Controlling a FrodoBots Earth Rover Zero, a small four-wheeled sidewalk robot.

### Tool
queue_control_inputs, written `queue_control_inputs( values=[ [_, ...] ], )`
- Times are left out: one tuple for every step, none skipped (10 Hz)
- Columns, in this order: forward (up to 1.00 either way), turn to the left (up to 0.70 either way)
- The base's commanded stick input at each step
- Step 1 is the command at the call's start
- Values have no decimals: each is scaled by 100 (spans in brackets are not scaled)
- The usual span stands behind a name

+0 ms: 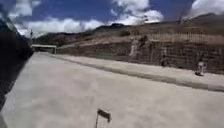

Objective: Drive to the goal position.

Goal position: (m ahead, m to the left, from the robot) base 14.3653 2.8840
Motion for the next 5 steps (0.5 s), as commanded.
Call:
queue_control_inputs(
  values=[
    [0,100],
    [0,100],
    [0,62],
    [0,16],
    [0,0]
  ],
)
